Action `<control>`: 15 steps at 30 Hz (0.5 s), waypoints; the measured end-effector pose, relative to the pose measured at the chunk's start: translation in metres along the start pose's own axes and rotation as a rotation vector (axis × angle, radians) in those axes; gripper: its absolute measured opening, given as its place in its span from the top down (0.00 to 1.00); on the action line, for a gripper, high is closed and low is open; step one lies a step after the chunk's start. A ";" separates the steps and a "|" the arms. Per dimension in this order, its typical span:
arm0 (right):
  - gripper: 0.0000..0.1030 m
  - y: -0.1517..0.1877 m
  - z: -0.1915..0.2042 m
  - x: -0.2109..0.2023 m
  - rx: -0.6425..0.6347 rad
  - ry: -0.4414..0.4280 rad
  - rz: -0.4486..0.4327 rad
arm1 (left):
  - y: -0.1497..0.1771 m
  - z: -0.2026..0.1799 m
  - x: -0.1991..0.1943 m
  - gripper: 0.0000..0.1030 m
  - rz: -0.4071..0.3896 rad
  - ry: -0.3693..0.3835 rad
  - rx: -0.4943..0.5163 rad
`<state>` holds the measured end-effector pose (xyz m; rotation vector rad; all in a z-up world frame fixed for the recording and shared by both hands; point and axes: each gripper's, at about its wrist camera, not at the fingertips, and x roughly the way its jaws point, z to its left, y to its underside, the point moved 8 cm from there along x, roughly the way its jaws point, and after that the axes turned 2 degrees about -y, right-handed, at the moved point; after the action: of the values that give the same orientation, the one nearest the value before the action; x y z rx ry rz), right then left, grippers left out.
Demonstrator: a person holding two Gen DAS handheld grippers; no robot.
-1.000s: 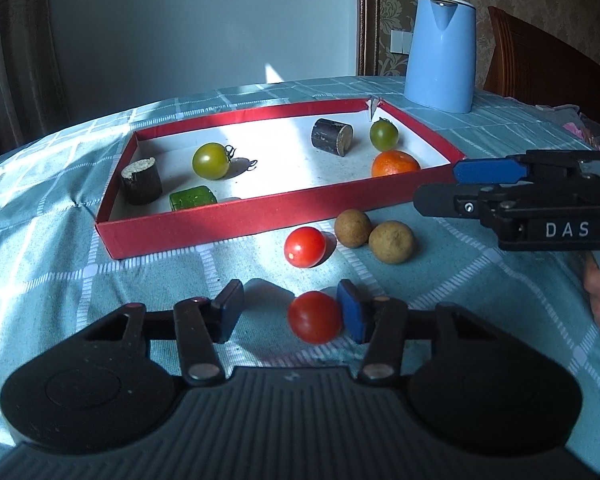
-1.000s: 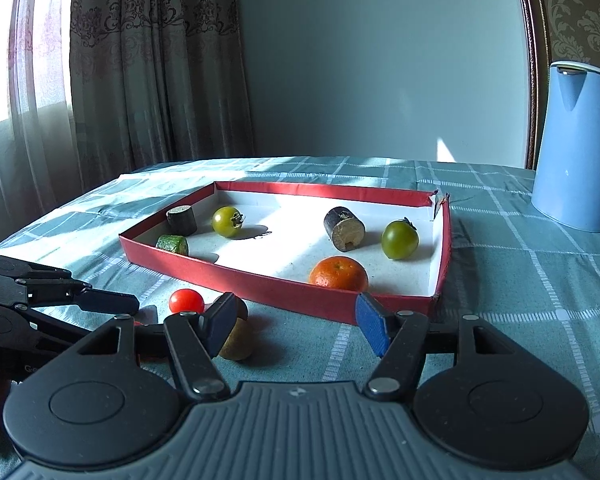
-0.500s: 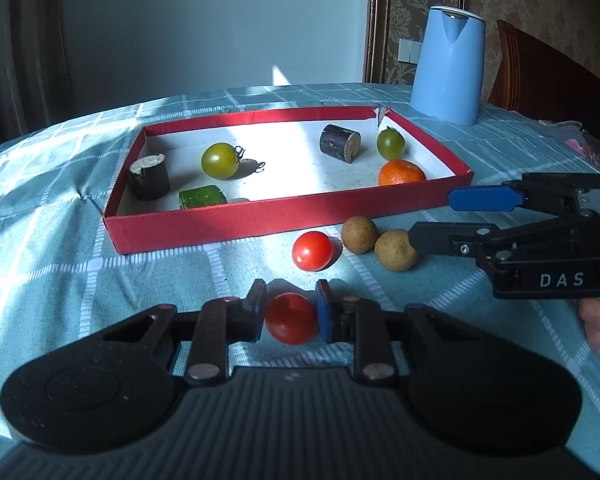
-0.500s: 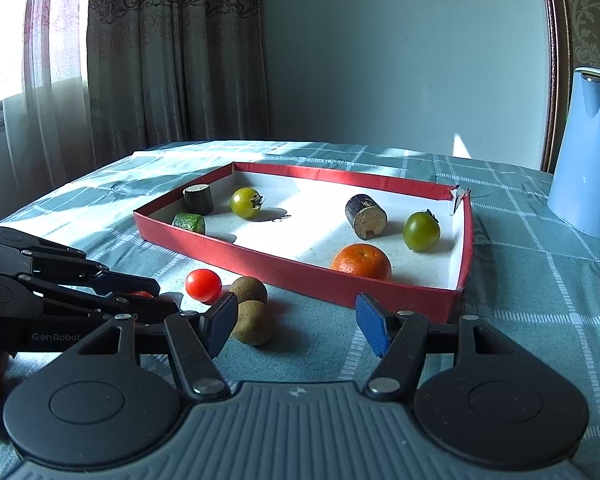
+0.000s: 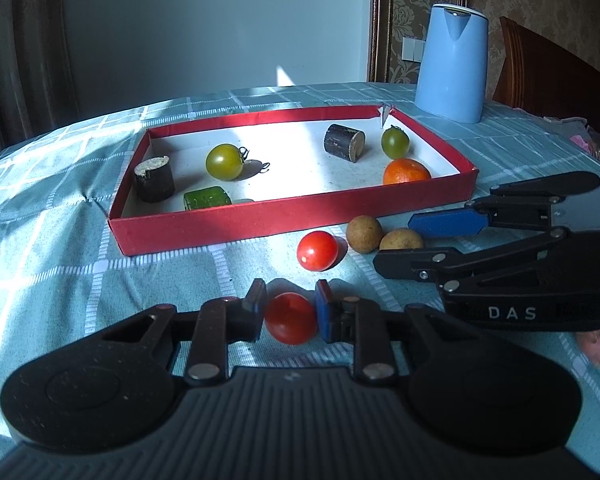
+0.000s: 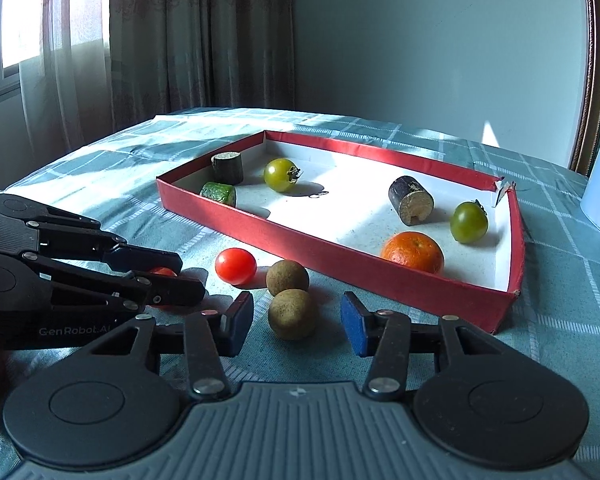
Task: Organize fruits
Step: 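Grasp a red cherry tomato with the left gripper while the right gripper grasps a brown round fruit, then carry the cherry tomato and brown fruit over the tray with both grippers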
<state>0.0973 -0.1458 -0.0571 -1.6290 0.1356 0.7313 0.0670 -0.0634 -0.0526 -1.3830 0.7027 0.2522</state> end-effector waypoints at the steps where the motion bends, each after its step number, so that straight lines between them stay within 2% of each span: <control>1: 0.65 0.001 0.000 0.002 0.001 0.002 0.009 | 0.000 0.000 0.000 0.77 0.000 0.000 0.000; 7: 0.73 0.001 -0.007 0.002 0.035 0.011 0.010 | 0.000 0.000 0.000 0.77 -0.001 -0.003 0.005; 15: 0.73 -0.001 -0.013 -0.005 0.061 0.026 -0.031 | -0.001 0.000 -0.001 0.77 -0.015 -0.032 0.013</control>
<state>0.0986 -0.1588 -0.0534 -1.5792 0.1499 0.6764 0.0664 -0.0636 -0.0510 -1.3687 0.6667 0.2570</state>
